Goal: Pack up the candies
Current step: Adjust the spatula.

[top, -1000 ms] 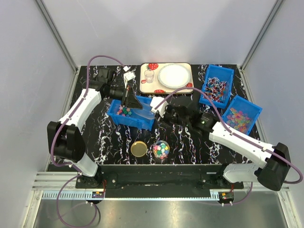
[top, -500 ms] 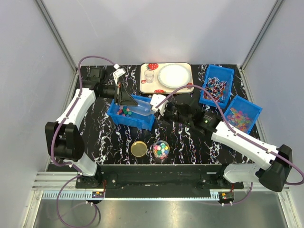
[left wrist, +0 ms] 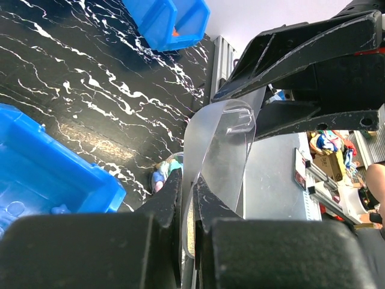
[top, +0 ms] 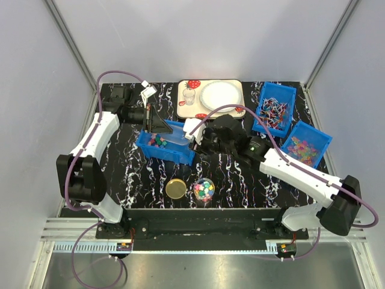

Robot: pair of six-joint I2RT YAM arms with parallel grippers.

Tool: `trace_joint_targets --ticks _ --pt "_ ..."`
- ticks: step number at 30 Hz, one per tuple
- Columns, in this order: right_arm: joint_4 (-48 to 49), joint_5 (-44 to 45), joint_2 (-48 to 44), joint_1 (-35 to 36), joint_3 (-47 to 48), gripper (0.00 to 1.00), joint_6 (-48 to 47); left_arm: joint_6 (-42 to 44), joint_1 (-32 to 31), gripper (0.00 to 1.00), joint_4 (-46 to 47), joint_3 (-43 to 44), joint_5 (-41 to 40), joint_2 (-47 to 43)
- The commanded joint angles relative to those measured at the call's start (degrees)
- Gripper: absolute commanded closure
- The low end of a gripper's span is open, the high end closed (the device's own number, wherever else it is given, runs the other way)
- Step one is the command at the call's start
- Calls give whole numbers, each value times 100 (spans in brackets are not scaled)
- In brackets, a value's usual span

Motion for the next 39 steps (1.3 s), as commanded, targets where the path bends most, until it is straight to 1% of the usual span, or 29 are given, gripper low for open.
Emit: trace_joint_targets --ticks 1,6,7,8,9,10,12,14,26,27,29,30,33,34,36,37,39 --pt "67 -281 261 11 316 48 109 -39 -19 100 104 10 685 -106" --pt "155 -263 481 11 456 53 109 -56 -19 100 104 1 703 -98" --pt "146 -289 498 11 491 59 109 -47 -19 100 113 -8 703 -98" --pt "146 -307 507 11 492 63 109 -47 -19 100 113 -16 694 -98" --pt "146 -324 490 11 492 70 92 -47 -19 100 105 -16 694 -98" --pt "146 -351 446 11 483 83 83 -47 -19 100 104 -16 703 -98" --pt "146 -403 384 -7 465 93 74 -38 -19 100 105 -16 685 -89" --pt "155 -465 279 -24 439 100 83 -30 -19 100 105 -8 668 -45" --pt "58 -562 -108 -86 457 100 258 -83 -46 100 96 36 307 140" --pt "58 -571 -108 -95 457 100 259 -91 -46 98 96 45 290 148" --pt "6 -518 -108 -95 465 100 215 -117 -46 91 104 89 272 131" --pt "-21 -501 -82 -86 465 100 180 -118 -46 82 104 98 264 87" --pt "-47 -456 -90 -86 369 100 92 -144 -37 67 104 150 202 -35" --pt "-73 -474 -99 -95 308 100 65 -127 -20 58 104 142 185 -71" --pt "-152 -500 -108 -95 246 100 4 -126 24 51 96 142 149 -176" --pt "-187 -509 -134 -104 237 100 -22 -126 51 44 104 159 114 -194" --pt "-311 -509 -161 -95 211 100 -110 -144 156 37 113 186 79 -255"
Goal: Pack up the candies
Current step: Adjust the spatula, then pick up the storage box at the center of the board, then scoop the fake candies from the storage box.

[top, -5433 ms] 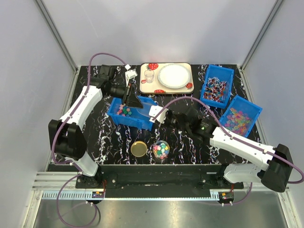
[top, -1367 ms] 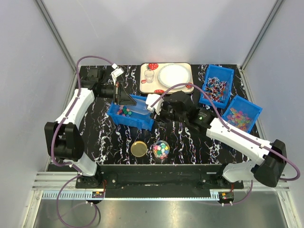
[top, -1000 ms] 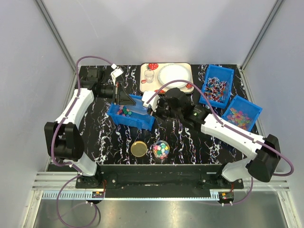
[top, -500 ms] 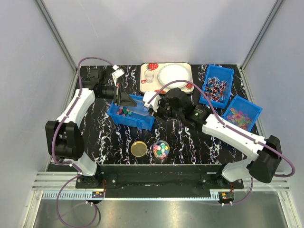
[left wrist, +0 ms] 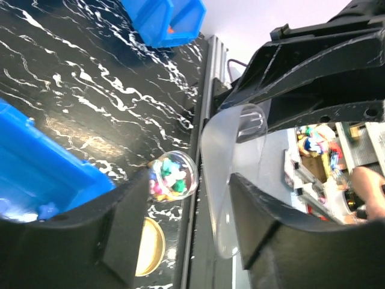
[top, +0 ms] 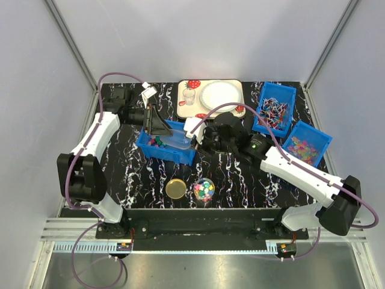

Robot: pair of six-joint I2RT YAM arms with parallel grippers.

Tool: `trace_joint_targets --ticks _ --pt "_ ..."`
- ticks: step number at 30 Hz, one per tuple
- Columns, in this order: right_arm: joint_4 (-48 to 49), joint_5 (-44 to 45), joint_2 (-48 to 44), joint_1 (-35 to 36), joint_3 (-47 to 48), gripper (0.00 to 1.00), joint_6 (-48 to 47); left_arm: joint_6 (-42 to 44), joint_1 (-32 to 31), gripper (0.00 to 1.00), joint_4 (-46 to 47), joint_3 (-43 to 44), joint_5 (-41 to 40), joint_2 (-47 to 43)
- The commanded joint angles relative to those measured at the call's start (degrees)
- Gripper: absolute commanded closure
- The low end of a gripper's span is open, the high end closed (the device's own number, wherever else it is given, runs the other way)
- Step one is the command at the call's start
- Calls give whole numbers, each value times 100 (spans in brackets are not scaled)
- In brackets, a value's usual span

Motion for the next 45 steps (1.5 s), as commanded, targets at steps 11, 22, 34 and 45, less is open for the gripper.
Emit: trace_joint_targets --ticks 11,22,34,45 --pt "-159 308 -874 -16 -535 100 -613 173 558 1 102 368 -1133 -692" --pt "-54 326 -1481 -43 -852 100 -517 -450 796 1 558 298 -4700 -420" --pt "122 212 -1481 -43 -1010 100 -490 -609 717 1 323 771 -6908 817" --pt "210 212 -1507 -43 -1186 100 -543 -450 181 22 -283 1185 -7665 1460"
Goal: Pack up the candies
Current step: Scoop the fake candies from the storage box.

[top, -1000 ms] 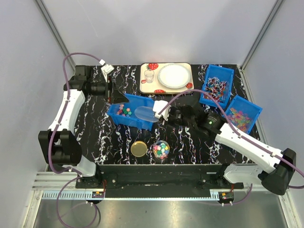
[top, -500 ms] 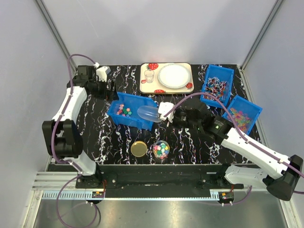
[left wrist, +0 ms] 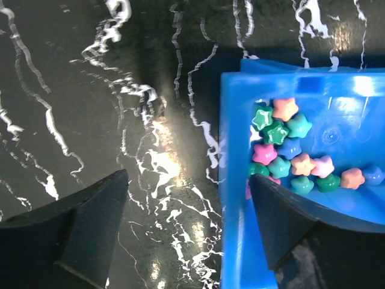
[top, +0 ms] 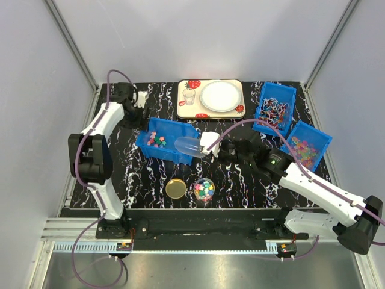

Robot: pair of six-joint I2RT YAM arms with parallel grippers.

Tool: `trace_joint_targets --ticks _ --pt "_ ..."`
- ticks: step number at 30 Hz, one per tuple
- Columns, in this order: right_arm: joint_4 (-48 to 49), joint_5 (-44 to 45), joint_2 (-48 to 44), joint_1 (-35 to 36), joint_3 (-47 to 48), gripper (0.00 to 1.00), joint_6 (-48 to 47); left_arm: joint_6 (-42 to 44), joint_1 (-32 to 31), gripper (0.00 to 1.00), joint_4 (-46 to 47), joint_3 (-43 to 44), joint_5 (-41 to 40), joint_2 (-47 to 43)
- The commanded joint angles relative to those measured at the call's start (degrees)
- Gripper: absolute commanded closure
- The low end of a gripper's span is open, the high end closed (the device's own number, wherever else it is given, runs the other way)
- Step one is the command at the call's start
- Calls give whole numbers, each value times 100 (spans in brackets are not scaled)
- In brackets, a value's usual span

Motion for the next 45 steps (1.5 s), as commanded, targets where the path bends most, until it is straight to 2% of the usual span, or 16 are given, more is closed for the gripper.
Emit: trace_joint_targets --ticks 1,6,7,10,23,32,36,37,40,45 --pt "366 -96 -132 -36 -36 100 -14 94 -147 24 -343 411 -325 311" --pt "374 -149 -133 -36 -71 100 -32 129 -156 41 -914 737 -43 654" --pt "374 -166 -133 -36 -80 100 -32 138 -156 47 -950 754 -43 715" --pt "366 -201 -133 -36 -80 100 -23 147 -156 53 -1029 754 -52 803" --pt "401 -237 -115 -27 -141 100 -41 138 -156 58 -1346 746 115 1164" --pt "401 -263 -115 -27 -168 100 -49 59 -156 65 -1276 570 203 1226" --pt "418 -263 -106 -27 -159 100 -67 6 -156 78 -1249 535 212 1120" --pt "410 -263 -106 -27 -159 100 -67 6 -156 87 -1249 535 186 1112" --pt "409 -246 -115 -27 -168 100 -58 -46 -156 100 -1214 526 203 1085" --pt "392 -237 -71 -19 -142 100 -49 32 -165 100 -1030 456 668 822"
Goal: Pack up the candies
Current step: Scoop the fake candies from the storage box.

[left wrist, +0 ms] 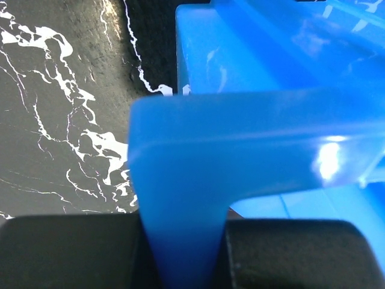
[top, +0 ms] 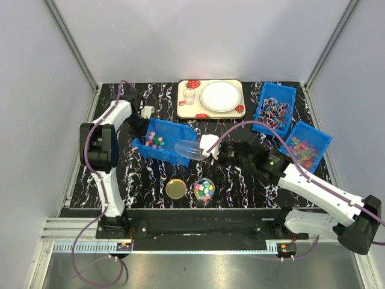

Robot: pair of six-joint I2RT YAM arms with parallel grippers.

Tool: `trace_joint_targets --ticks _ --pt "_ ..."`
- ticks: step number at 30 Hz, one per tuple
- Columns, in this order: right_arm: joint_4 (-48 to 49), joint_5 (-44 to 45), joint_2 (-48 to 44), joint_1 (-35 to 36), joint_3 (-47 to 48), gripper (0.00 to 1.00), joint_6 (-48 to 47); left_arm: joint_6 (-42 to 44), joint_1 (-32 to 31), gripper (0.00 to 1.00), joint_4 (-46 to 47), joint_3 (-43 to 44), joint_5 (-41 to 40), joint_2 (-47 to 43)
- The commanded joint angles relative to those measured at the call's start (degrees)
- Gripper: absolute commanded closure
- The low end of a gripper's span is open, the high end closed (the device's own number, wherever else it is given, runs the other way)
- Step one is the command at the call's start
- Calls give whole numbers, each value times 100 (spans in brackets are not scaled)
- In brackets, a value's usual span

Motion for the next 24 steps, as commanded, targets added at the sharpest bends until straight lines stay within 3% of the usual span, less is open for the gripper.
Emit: trace_joint_targets --ticks 1,6,11,18,24 --pt "305 -92 -49 -27 68 100 -19 126 16 100 413 -126 742 -404" --pt "103 301 292 -36 392 100 -177 460 16 100 668 -301 1630 -887" --pt "-731 856 864 -18 1130 100 -598 478 -1 100 844 -355 2036 -1073" --pt "-2110 1902 1629 17 2177 100 -1372 276 -300 100 1177 -591 1002 -1292" --pt "-3217 2298 2244 139 3038 100 -1846 127 -458 100 1275 -882 841 -1477"
